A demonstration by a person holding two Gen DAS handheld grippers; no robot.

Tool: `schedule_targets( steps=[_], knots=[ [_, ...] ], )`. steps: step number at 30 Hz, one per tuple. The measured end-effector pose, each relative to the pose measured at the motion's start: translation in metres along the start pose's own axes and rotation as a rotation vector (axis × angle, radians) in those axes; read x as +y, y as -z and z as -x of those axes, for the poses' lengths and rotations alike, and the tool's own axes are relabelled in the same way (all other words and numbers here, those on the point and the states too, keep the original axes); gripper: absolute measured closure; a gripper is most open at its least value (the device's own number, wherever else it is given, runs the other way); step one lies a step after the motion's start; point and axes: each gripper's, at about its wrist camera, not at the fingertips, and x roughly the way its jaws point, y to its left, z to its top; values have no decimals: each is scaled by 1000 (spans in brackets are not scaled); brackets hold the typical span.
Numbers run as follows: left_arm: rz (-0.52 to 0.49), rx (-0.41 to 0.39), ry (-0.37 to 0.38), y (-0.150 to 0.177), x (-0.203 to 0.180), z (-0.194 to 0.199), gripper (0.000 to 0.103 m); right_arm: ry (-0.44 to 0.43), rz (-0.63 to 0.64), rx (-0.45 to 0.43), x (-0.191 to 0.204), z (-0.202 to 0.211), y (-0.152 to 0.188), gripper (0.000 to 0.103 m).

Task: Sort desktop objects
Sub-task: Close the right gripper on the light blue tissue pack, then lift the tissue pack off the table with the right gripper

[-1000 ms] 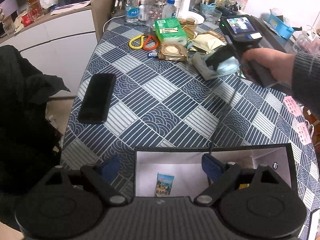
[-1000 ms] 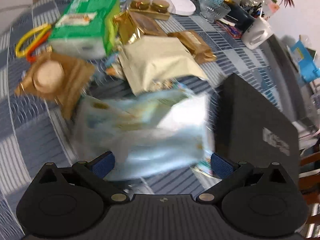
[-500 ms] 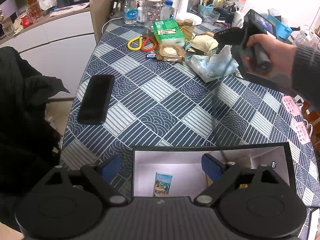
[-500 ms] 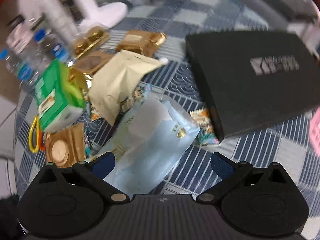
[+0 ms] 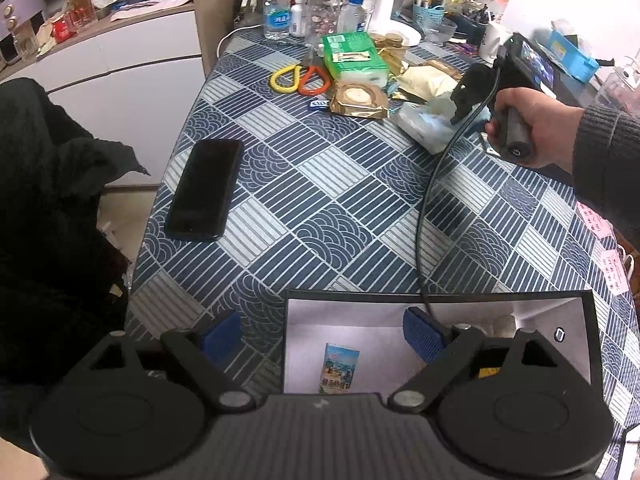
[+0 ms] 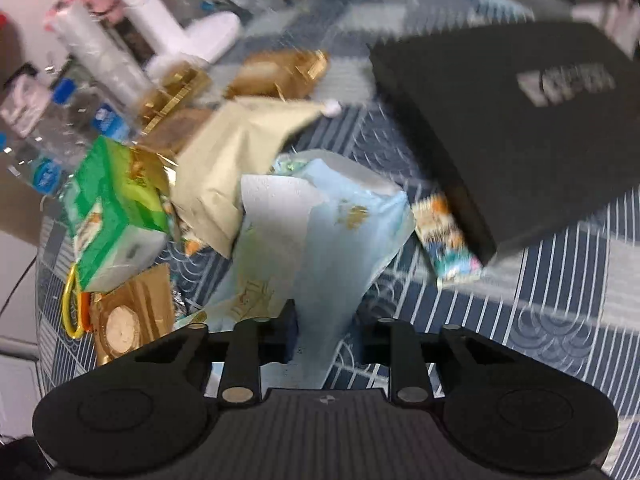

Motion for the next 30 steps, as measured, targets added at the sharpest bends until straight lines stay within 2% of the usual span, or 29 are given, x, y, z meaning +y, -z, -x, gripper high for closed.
schedule_targets(
  steps=[14, 30],
  knots=[
    [-19, -58, 3, 7, -6, 31, 0, -55, 116, -65, 9, 59, -1, 84],
    [-65, -156, 23, 29, -23, 90, 0, -105, 140, -117, 7, 141, 18, 85]
  ],
)
